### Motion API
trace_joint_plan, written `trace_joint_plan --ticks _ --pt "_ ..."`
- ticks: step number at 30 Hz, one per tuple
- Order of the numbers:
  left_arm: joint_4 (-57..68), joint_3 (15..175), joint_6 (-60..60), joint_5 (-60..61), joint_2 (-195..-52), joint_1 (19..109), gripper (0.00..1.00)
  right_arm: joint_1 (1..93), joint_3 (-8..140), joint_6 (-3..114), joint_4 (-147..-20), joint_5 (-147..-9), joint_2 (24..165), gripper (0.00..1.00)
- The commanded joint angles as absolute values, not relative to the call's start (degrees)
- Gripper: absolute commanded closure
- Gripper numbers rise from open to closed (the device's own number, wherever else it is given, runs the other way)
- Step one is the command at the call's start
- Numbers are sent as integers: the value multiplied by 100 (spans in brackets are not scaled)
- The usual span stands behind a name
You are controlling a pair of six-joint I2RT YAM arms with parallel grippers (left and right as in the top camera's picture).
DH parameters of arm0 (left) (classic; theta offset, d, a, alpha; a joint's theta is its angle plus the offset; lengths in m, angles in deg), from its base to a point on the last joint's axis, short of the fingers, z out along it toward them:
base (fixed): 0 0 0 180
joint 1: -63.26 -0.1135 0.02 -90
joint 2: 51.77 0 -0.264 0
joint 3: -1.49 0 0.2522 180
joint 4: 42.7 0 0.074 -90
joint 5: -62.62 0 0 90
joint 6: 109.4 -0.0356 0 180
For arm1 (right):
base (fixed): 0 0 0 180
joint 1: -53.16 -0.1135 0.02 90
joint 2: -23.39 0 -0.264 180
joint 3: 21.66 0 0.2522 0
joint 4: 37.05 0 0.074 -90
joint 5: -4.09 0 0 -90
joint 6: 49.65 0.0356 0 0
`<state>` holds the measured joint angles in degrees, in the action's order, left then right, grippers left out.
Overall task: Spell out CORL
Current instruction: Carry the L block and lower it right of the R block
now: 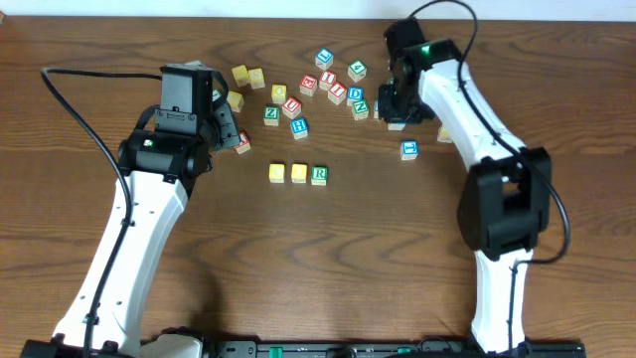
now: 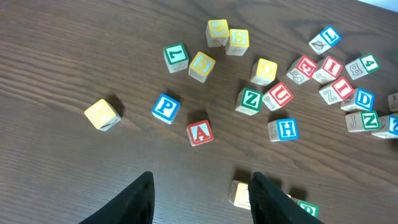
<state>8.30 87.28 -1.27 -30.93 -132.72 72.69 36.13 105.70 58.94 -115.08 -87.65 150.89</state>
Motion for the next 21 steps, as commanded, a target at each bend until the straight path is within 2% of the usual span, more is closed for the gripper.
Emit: trace_joint_plan --ticks 1,10,21 --pt "830 8822 -180 -3128 -13313 7254 52 3394 10690 5853 -11657 -8492 14827 81" --pt "836 8822 -177 -3128 -13313 7254 52 2730 10546 6454 -12245 -8453 14844 80" --pt "832 8822 -180 -3128 -13313 7254 52 2181 9694 7335 -11576 -8752 14846 82"
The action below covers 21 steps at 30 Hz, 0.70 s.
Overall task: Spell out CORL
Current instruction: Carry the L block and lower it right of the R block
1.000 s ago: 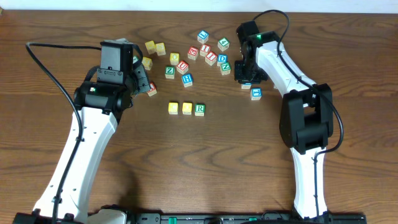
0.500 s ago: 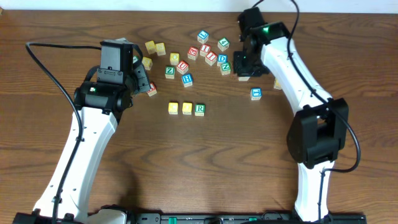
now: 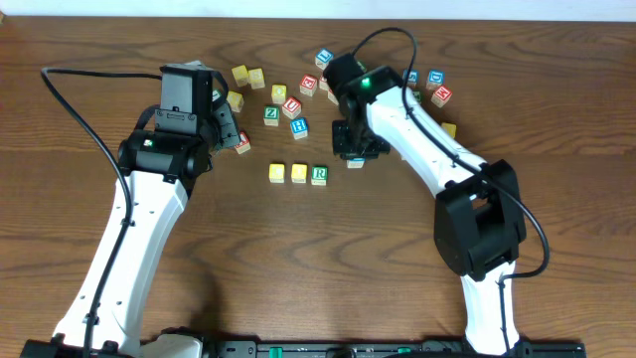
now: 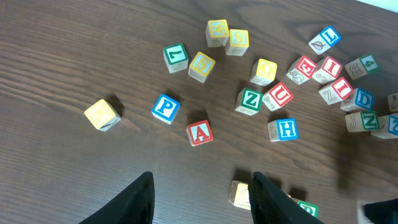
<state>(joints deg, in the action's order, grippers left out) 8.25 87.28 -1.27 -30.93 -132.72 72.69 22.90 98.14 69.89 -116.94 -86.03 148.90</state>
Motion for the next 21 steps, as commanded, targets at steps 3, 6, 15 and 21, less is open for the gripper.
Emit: trace_joint_plan --ticks 3,6,15,21 --pt "834 8822 -180 -3128 -13313 7254 52 2083 9617 7339 -11429 -8754 14846 80" --pt "834 8822 -177 -3128 -13313 7254 52 2006 9510 7422 -11327 -8774 14848 80" --pt "834 8822 -177 -3128 -13313 7254 52 1897 9060 7466 -10883 -8813 14848 80" --pt "834 8822 -180 -3128 -13313 7254 52 1816 8900 7466 -10778 -8815 14848 80"
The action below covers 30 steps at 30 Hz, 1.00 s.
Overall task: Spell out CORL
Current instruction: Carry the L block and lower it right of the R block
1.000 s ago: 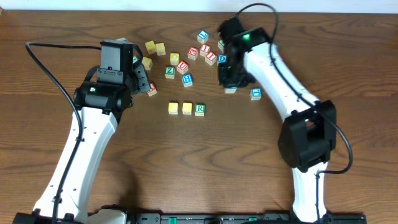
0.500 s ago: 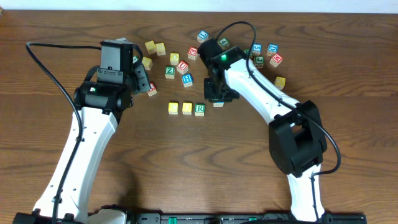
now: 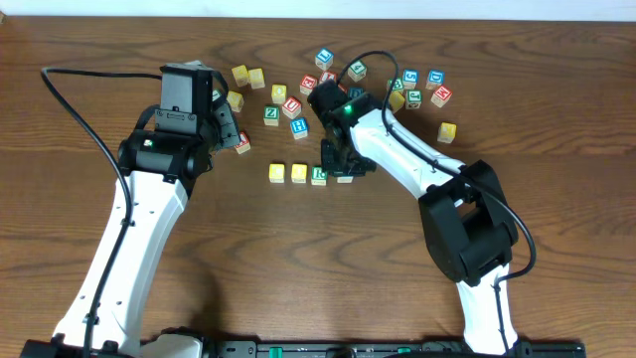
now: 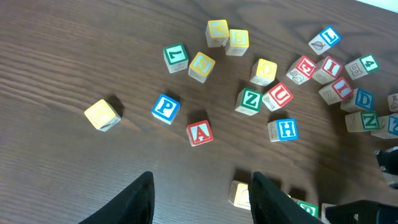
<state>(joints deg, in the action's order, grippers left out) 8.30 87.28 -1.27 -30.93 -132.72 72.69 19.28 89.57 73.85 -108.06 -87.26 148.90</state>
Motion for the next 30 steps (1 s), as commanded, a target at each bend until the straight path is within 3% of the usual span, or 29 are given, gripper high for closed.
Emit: trace_joint_plan --ticks 1,30 --pt "834 8822 -180 -3128 -13313 7254 52 1807 8900 7466 -10778 -8815 14848 80" --pt "878 8818 -177 -3126 -13455 7261 52 1707 8881 7461 -10739 -9023 14914 71"
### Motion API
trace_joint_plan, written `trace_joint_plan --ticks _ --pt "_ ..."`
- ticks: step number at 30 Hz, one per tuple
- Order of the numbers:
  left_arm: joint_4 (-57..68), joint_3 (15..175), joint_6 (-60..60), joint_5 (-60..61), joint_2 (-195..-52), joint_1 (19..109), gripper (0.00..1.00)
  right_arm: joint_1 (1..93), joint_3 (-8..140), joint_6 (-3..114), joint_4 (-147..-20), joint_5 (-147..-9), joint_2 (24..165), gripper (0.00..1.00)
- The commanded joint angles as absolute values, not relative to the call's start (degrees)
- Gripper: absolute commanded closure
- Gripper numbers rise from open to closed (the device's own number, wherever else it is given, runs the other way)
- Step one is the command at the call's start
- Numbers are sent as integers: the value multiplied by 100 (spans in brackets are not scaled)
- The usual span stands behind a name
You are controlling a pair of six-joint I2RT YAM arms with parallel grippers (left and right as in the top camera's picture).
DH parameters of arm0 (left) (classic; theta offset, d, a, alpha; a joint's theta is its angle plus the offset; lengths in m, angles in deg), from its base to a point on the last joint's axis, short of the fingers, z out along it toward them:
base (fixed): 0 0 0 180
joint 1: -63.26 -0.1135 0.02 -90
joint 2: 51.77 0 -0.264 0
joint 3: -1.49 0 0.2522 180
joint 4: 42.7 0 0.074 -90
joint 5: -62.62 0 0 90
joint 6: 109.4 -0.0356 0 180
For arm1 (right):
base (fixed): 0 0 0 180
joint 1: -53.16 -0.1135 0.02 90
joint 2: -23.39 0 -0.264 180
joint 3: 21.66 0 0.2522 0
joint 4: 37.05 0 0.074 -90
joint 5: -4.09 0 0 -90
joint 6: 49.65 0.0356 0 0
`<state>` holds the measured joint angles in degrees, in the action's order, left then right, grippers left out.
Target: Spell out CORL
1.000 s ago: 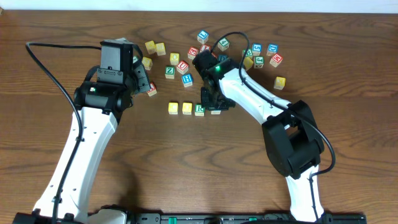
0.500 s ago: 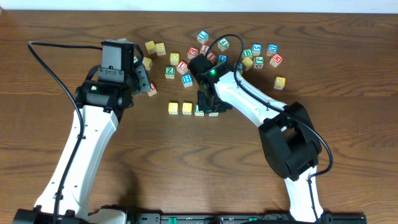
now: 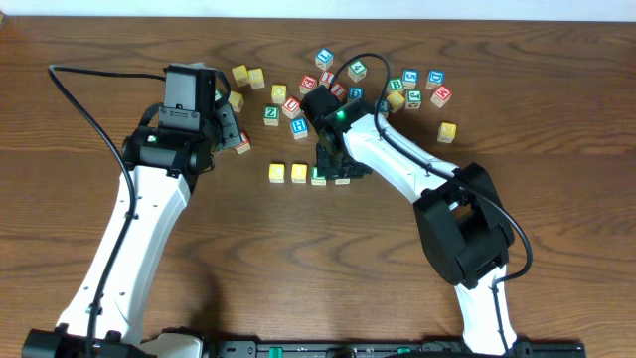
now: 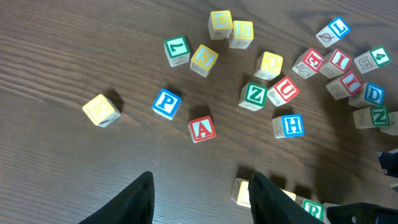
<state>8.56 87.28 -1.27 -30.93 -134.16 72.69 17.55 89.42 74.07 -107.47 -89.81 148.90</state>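
Observation:
A row of blocks lies mid-table: two yellow blocks (image 3: 277,172) (image 3: 299,172) and a green R block (image 3: 318,176). My right gripper (image 3: 335,164) is down at the row's right end. A pale block (image 3: 344,180) shows just under it beside the R; its letter is hidden. The jaws are covered by the wrist. My left gripper (image 4: 202,200) hangs open over bare wood left of the row, holding nothing. The left wrist view catches a yellow row block (image 4: 241,191) and the R (image 4: 313,210) at its bottom edge. A blue L (image 4: 336,28) lies in the heap.
Loose letter blocks are scattered behind the row: P (image 4: 166,103), A (image 4: 202,129), H (image 4: 290,126), Z (image 4: 254,95), U (image 4: 284,91). More sit at the back right (image 3: 417,88), with a lone yellow block (image 3: 447,130). A black cable (image 3: 79,109) loops at the left.
My right gripper has shifted slightly left and closer to the green R, with the pale block under it now beside the R. The left arm has nudged a little; its view shifted slightly.
My right gripper was first in the block heap at the back right. Then it was midway toward the row with a pale block beneath it, then near the row's right end, and now right beside the R. My left gripper stayed open throughout.

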Motion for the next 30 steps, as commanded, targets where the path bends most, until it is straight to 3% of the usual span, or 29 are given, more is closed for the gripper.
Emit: trace_joint_plan --ticks 1,14,26,27,30 --pt "876 8818 -180 -3126 -13455 7261 52 1705 8878 7463 -10739 -9012 14914 71" --pt "876 8818 -180 -3126 -13455 7258 52 1731 8924 7466 -10693 -8986 14820 64" --pt "1138 8818 -182 -2588 -13479 7261 53 2201 9025 7396 -10981 -9156 13592 59" --pt "1193 8818 -186 -2521 -13494 7261 53 2273 9025 7396 -11101 -9152 13539 60" --pt "1483 8811 -499 -2138 -13779 7261 67 2459 8999 7225 -11497 -9036 13589 83"
